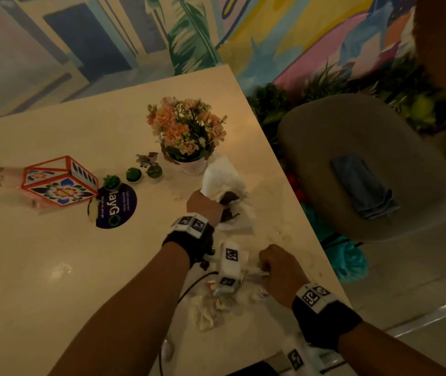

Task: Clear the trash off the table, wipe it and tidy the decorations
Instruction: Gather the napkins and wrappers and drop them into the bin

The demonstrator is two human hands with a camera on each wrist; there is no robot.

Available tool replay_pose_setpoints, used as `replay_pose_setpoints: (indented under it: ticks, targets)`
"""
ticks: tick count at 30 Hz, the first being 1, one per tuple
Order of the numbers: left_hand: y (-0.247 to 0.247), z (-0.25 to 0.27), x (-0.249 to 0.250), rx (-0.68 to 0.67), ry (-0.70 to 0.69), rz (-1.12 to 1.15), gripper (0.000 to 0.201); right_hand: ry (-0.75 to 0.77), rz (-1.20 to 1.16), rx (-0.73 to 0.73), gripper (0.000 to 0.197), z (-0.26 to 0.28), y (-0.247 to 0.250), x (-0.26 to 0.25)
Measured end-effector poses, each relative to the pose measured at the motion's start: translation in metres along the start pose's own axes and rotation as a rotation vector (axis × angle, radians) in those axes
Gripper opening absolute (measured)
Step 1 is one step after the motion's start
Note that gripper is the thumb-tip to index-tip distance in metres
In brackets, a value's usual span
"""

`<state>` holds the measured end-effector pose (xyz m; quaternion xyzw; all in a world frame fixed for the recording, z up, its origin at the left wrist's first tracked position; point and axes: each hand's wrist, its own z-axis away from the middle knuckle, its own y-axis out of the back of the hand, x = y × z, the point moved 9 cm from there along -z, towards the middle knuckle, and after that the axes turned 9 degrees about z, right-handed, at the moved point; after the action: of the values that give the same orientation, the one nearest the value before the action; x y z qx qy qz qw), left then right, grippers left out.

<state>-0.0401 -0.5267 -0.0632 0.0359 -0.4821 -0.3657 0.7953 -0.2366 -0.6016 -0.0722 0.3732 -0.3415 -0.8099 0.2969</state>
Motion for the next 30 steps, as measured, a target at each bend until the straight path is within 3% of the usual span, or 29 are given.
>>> replay_pose_setpoints:
  ticks: [3,5,7,10,13,17,21,25,30]
  targets:
    - [0.029,0.005,-0.008,-0.062,-0.04,0.214,0.061,-0.047,-0.102,0.07,0.025,0.001,0.024,0.008]
    - [0.05,0.013,-0.015,-0.09,-0.035,0.36,0.055,-0.057,-0.153,0.134,0.018,0.001,0.048,0.008]
    - [0.076,0.021,-0.029,-0.051,0.022,0.515,0.045,-0.033,-0.176,0.189,0.019,0.0,0.075,0.003]
    - [0.115,0.034,-0.046,-0.022,0.021,0.587,0.047,0.039,-0.227,0.26,0.036,-0.003,0.112,-0.016]
    - [0.149,0.048,-0.057,0.004,-0.028,0.678,0.044,0.056,-0.263,0.308,0.026,-0.007,0.138,-0.035]
    - [0.193,0.062,-0.077,0.023,-0.041,0.782,0.057,0.096,-0.308,0.379,0.033,-0.012,0.156,-0.074]
    - [0.234,0.062,-0.132,0.037,0.079,0.83,0.052,0.1,-0.289,0.416,0.037,-0.009,0.144,-0.117]
    - [0.272,0.072,-0.169,-0.045,0.128,0.74,0.021,0.052,-0.27,0.386,0.034,0.005,0.096,-0.155]
    - [0.333,0.089,-0.199,-0.083,0.054,0.654,0.031,-0.013,-0.272,0.379,0.024,0.026,0.033,-0.207]
